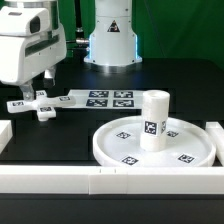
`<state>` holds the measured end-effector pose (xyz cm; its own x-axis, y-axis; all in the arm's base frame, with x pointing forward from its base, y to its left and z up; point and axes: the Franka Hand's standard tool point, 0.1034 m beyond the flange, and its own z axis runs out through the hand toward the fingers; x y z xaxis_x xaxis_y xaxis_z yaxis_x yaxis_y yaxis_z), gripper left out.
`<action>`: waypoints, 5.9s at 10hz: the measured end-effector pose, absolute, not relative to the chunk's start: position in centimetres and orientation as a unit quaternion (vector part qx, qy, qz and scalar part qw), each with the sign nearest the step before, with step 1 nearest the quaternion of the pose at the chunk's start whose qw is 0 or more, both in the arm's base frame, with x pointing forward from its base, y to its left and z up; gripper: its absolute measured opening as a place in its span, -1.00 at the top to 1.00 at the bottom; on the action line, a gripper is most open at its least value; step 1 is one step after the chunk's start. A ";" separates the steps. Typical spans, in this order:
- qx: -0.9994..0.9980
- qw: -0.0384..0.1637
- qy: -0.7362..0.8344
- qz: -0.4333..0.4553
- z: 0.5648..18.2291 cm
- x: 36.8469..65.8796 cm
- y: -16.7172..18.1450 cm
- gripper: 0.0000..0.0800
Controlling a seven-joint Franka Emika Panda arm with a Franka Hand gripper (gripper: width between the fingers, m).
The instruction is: Assemble round table
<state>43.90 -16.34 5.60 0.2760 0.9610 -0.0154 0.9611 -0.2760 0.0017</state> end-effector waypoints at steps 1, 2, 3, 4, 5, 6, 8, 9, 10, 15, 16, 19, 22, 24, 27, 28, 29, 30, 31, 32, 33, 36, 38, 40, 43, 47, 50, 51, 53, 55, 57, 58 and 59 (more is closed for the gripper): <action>0.799 0.005 0.602 -0.006 5.6 43.9 -16.3 -0.62; 0.801 0.005 0.599 -0.006 5.6 43.9 -16.3 -0.62; 0.814 0.005 0.581 -0.005 5.5 44.0 -15.9 -0.62; 0.823 0.005 0.568 -0.005 5.4 44.0 -15.6 -0.62; 0.823 0.004 0.568 -0.006 5.1 43.9 -15.6 -0.62; 0.825 0.002 0.566 -0.008 4.8 43.6 -15.7 -0.62; 0.826 -0.004 0.564 -0.013 4.1 43.2 -15.7 -0.62; 0.826 -0.005 0.563 -0.014 4.0 43.1 -15.8 -0.62; 0.826 -0.005 0.563 -0.014 4.0 43.1 -15.8 -0.62; 0.830 -0.005 0.557 -0.015 3.7 43.0 -16.5 -0.62; 0.831 -0.006 0.556 -0.016 3.6 43.0 -16.4 -0.62; 0.832 -0.008 0.555 -0.017 3.4 42.8 -16.3 -0.62; 0.834 -0.008 0.551 -0.018 2.9 42.6 -16.4 -0.62; 0.835 -0.010 0.550 -0.020 2.6 42.4 -16.4 -0.62; 0.835 -0.012 0.549 -0.021 2.4 42.3 -16.5 -0.56; 0.835 -0.012 0.549 -0.021 2.4 42.3 -16.5 -0.16; 0.835 -0.012 0.549 -0.021 2.4 42.2 -16.5 -0.11; 0.835 -0.012 0.549 -0.022 2.4 42.2 -16.5 -0.11; 0.835 -0.014 0.549 -0.023 2.4 42.2 -16.5 -0.11; 0.835 -0.019 0.550 -0.026 2.5 42.3 -16.5 -0.11; 0.834 -0.020 0.550 -0.027 2.8 42.4 -16.4 -0.11; 0.845 -0.025 0.534 -0.025 5.9 43.8 -12.9 -0.11; 0.858 -0.033 0.511 -0.031 8.3 45.1 -9.4 -0.11; 0.868 -0.033 0.495 -0.031 10.6 47.4 -6.2 -0.11; 0.888 -0.048 0.455 -0.033 12.8 52.6 -3.4 -0.11; 0.905 -0.054 0.420 -0.032 13.5 54.8 -3.3 -0.11; 0.906 -0.054 0.419 -0.032 13.5 54.8 -3.3 -0.11; 0.908 -0.054 0.413 -0.033 14.0 55.0 -2.4 -0.11; 0.910 -0.079 0.406 -0.016 14.4 56.7 1.1 -0.11; 0.910 -0.081 0.407 -0.007 14.8 58.1 3.9 -0.11; 0.909 -0.081 0.409 -0.007 14.7 58.1 3.9 -0.11; 0.909 -0.082 0.409 -0.008 14.6 58.1 3.9 -0.11; 0.907 -0.078 0.413 -0.002 14.6 58.2 3.8 -0.11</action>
Offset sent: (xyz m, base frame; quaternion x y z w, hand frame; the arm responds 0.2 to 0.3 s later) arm 0.0021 0.0145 -0.0032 -0.0153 -0.0063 0.0929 0.9955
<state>58.16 3.77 14.62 0.6584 0.7502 0.0613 0.7496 -0.6462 -0.1434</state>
